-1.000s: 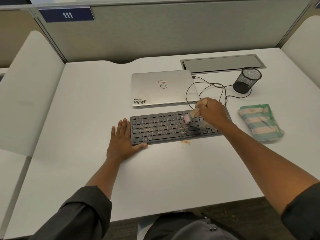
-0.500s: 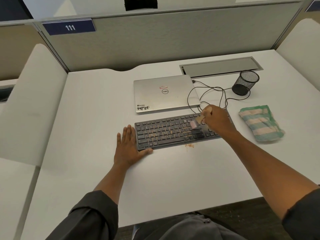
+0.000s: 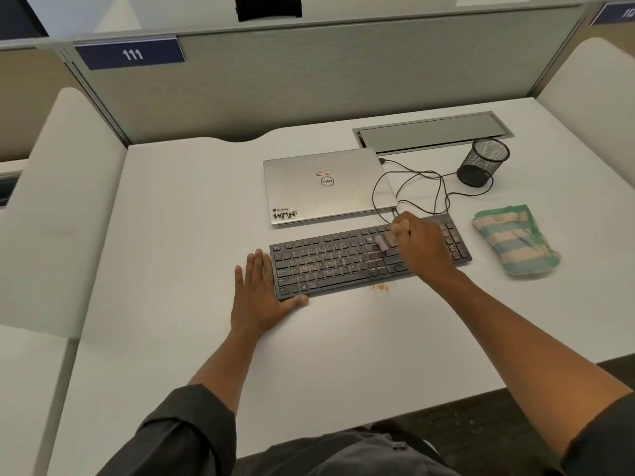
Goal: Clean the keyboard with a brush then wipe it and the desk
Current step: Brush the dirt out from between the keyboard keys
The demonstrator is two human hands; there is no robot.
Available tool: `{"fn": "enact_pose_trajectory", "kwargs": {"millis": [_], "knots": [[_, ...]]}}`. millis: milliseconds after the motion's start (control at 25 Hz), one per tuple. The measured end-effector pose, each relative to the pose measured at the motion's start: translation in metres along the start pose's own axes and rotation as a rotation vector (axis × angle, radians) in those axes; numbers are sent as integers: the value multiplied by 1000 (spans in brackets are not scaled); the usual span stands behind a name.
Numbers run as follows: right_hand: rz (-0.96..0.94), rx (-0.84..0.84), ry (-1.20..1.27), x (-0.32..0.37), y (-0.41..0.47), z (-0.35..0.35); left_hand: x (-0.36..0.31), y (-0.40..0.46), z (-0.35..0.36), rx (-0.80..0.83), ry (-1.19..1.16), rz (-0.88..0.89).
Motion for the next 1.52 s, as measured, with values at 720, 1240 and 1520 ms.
{"fn": "enact_pose_trajectory", "kwargs": {"millis": [720, 1240, 1520], "knots": [[239, -114, 7, -30, 4, -23, 1, 0, 0, 3, -13, 3], [265, 22, 62, -43, 6, -20, -15, 1, -7, -56, -135, 16], [260, -28, 11, -52, 11, -36, -75, 17, -5, -95, -102, 115]]}}
Point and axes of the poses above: each hand's wrist, its own y-axis towards the middle knuckle, its own z-axis out of the palm, x = y × z, the point moved 8 cm from there along y, towards the middle knuckle, and after that the axes turned 11 degrees about -x, right-handed, at the moved point
